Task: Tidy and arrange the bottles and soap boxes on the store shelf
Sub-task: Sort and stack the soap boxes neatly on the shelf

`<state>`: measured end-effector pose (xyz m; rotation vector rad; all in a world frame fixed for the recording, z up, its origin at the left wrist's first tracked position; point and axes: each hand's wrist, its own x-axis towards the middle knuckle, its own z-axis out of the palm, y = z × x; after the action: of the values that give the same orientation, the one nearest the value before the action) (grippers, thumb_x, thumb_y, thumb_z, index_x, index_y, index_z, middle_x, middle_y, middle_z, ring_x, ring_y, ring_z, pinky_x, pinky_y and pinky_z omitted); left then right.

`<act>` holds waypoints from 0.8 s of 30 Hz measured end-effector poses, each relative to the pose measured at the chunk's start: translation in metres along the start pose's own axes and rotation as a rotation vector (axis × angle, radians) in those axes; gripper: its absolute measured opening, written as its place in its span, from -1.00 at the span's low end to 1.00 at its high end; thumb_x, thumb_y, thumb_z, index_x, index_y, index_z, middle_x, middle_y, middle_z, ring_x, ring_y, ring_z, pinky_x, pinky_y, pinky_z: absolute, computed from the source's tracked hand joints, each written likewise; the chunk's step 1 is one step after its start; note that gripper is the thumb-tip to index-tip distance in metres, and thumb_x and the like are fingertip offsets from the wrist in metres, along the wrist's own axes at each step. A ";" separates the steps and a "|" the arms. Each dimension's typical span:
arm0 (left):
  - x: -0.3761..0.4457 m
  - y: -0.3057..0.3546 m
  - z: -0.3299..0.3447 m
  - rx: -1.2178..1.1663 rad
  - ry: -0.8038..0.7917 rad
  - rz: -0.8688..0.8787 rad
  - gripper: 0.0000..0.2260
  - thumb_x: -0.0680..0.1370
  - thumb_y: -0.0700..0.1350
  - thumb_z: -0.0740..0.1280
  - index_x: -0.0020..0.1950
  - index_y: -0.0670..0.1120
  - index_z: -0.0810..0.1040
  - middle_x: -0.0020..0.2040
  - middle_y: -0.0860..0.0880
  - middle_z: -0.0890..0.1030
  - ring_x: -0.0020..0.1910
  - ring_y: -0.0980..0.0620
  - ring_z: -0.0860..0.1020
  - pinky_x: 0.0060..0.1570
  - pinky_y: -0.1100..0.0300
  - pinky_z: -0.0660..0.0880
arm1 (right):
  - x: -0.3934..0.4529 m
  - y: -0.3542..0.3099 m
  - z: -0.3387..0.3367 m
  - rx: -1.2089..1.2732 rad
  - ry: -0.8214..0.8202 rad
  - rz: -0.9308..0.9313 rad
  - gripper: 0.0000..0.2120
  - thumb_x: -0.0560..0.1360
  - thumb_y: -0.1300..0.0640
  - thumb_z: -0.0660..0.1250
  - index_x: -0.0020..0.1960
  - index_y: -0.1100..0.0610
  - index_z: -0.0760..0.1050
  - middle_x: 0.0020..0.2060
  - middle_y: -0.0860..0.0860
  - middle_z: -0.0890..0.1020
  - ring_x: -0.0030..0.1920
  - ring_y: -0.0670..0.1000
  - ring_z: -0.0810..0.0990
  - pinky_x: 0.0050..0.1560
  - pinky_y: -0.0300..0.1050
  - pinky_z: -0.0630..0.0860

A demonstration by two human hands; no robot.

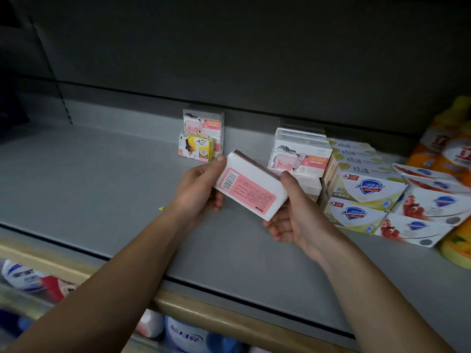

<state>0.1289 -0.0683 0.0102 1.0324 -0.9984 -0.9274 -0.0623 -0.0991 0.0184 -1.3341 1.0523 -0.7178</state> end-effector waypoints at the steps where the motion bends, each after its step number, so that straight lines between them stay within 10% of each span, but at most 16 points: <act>1: -0.001 0.000 -0.001 -0.007 0.009 -0.007 -0.57 0.58 0.17 0.24 -0.29 -0.12 0.56 -0.51 -0.06 0.43 -0.53 0.00 0.38 -0.55 0.24 0.32 | 0.000 -0.001 0.001 0.022 -0.007 0.002 -0.32 0.44 -0.45 0.11 -0.22 0.14 0.65 -0.42 0.13 0.62 -0.52 0.01 0.54 -0.48 -0.21 0.48; 9: 0.000 0.003 -0.004 -0.096 0.044 -0.308 -0.49 0.45 0.33 0.28 -0.01 -0.13 0.58 -0.37 -0.13 0.62 -0.47 -0.02 0.60 -0.49 0.22 0.52 | -0.003 0.003 0.002 -0.172 0.206 -0.417 -0.49 0.31 -0.38 0.34 0.10 -0.07 0.57 -0.14 -0.10 0.68 -0.27 -0.03 0.68 -0.16 -0.05 0.61; 13: 0.000 0.001 -0.005 -0.143 -0.061 -0.412 -0.48 0.52 0.32 0.17 0.05 -0.09 0.63 -0.12 -0.14 0.70 -0.28 -0.05 0.69 -0.42 0.19 0.58 | -0.001 0.006 -0.006 -0.436 0.143 -0.753 -0.32 0.32 0.19 0.54 0.33 -0.21 0.40 0.23 -0.19 0.47 0.14 -0.03 0.58 0.07 -0.21 0.54; 17: -0.003 0.000 -0.005 -0.164 -0.071 -0.268 -0.70 0.41 0.05 0.38 0.05 -0.10 0.59 -0.07 -0.14 0.68 -0.22 -0.02 0.68 -0.36 0.11 0.63 | 0.003 0.010 -0.005 -0.569 0.080 -0.845 -0.18 0.31 0.35 0.48 0.41 -0.22 0.32 0.29 -0.23 0.36 0.27 -0.12 0.48 0.16 -0.29 0.49; 24: -0.008 0.001 -0.006 -0.267 -0.313 0.022 -0.44 0.27 -0.17 0.60 0.21 -0.18 0.50 0.14 -0.25 0.59 0.12 -0.22 0.59 0.14 -0.16 0.54 | 0.000 0.007 -0.007 -0.400 0.209 -0.758 -0.46 0.42 0.21 0.51 0.33 -0.07 0.45 0.17 -0.16 0.55 0.18 -0.17 0.55 0.17 -0.16 0.54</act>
<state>0.1321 -0.0590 0.0081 0.6633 -1.1042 -1.1926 -0.0701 -0.1008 0.0124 -2.0791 0.8623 -1.2692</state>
